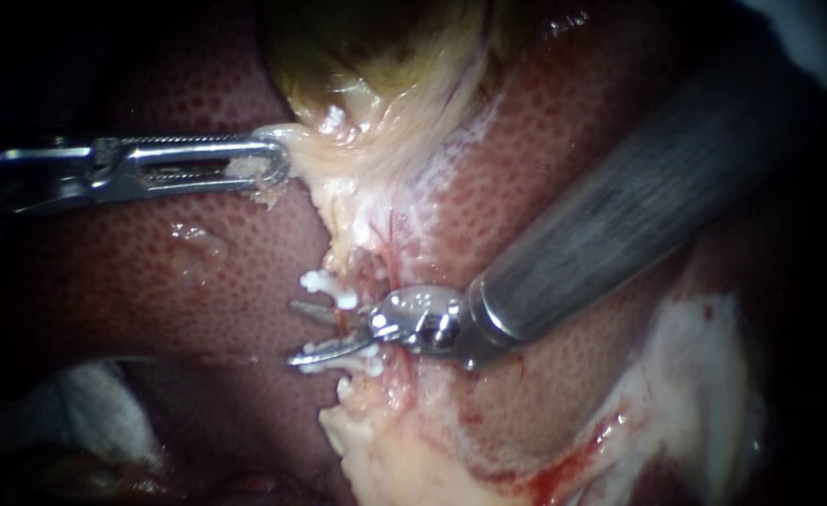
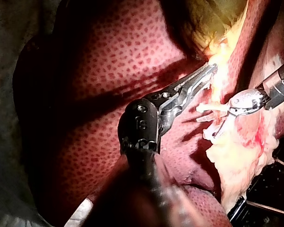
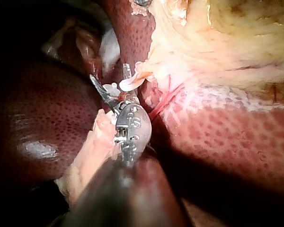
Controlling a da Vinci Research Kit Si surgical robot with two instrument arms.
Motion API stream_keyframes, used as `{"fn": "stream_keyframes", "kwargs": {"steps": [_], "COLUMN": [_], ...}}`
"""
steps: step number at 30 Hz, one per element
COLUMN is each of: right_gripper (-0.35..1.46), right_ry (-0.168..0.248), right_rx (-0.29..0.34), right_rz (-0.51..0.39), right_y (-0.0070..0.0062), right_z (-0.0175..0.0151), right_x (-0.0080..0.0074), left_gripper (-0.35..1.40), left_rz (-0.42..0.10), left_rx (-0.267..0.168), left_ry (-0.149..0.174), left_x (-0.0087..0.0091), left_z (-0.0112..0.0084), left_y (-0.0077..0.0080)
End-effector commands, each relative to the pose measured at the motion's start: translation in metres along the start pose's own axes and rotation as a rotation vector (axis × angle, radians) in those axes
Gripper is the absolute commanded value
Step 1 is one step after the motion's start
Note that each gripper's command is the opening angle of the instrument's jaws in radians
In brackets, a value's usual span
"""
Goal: Go to the cutting position left tube
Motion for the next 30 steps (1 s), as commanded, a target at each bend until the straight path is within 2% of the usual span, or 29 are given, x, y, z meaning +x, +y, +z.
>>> {"fn": "stream_keyframes", "kwargs": {"steps": [1, 5, 20, 21, 30], "right_gripper": [1.19, 1.14, 1.14, 1.06, 1.08], "right_ry": [0.007, 0.016, 0.022, 0.022, 0.022], "right_rx": [-0.001, 0.0, 0.001, 0.001, 0.001], "right_rz": [0.002, 0.013, 0.019, 0.018, 0.018], "right_y": [0.0, 0.0001, 0.0003, 0.0002, 0.0002], "right_z": [0.0001, 0.0003, 0.0003, 0.0003, 0.0002], "right_x": [0.0001, 0.0002, 0.0001, 0.0001, 0.0001], "left_gripper": [-0.35, -0.35, -0.35, -0.35, -0.35], "left_rz": [0.0, 0.0, 0.0, 0.0, 0.001], "left_rx": [-0.001, 0.0, -0.003, -0.003, -0.002], "left_ry": [0.0, 0.0, -0.001, -0.001, -0.004], "left_x": [0.0, -0.0001, -0.0001, -0.0001, -0.0001], "left_z": [0.0, 0.0001, 0.0, 0.0, 0.0001], "left_y": [0.0, 0.0, 0.0001, 0.0001, 0.0]}}
